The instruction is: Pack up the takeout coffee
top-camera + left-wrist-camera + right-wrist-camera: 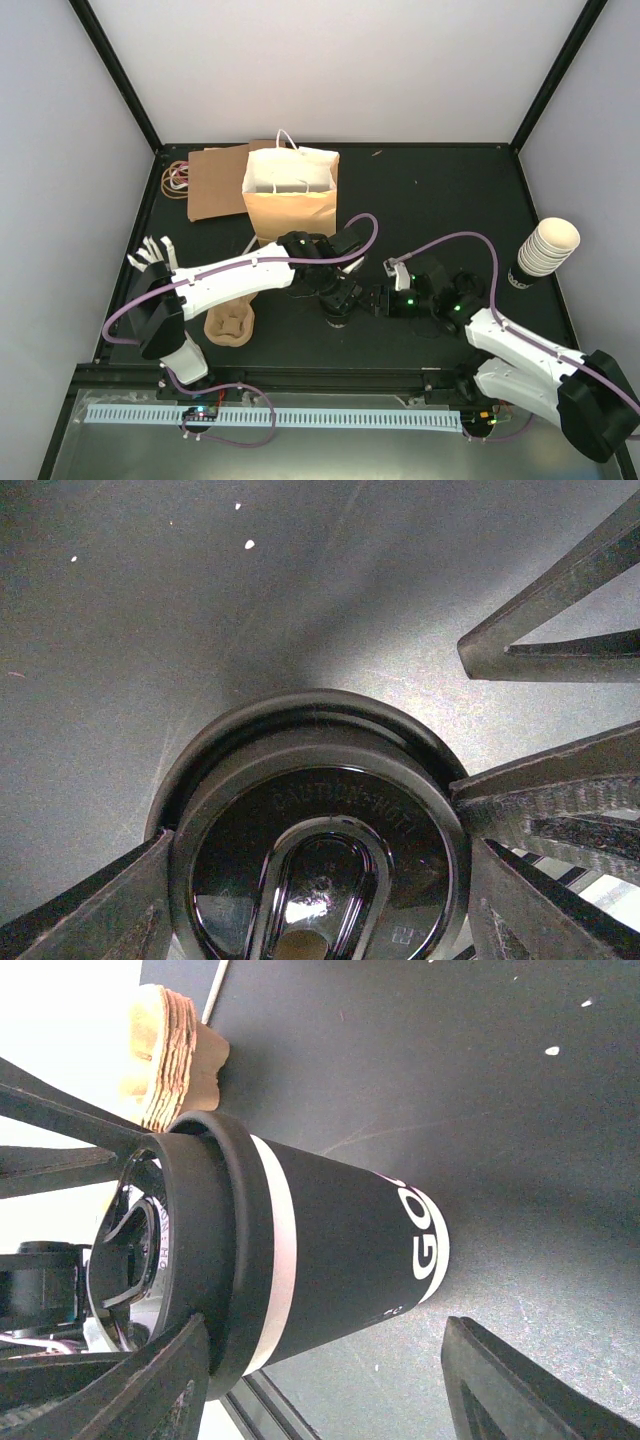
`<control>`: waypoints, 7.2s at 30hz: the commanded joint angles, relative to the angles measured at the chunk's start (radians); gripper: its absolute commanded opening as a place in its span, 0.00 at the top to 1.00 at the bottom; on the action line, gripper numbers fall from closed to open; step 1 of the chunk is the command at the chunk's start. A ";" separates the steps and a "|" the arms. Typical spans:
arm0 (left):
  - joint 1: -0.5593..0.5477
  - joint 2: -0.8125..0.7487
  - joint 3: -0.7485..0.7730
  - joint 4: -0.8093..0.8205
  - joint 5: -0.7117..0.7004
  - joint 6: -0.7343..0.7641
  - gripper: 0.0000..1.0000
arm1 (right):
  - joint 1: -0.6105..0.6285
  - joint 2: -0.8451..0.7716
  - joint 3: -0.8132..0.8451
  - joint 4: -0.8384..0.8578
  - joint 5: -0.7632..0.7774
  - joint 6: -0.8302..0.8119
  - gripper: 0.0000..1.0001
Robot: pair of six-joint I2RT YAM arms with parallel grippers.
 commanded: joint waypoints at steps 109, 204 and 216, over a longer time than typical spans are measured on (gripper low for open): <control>0.004 0.038 -0.148 0.077 0.068 -0.158 0.34 | 0.178 -0.022 -0.246 0.458 0.210 0.390 0.56; 0.067 0.048 -0.319 0.255 0.177 -0.124 0.36 | 0.378 0.305 -0.184 0.304 0.501 0.606 0.73; 0.067 0.037 -0.329 0.258 0.175 -0.122 0.36 | 0.272 0.242 -0.175 0.225 0.441 0.486 0.74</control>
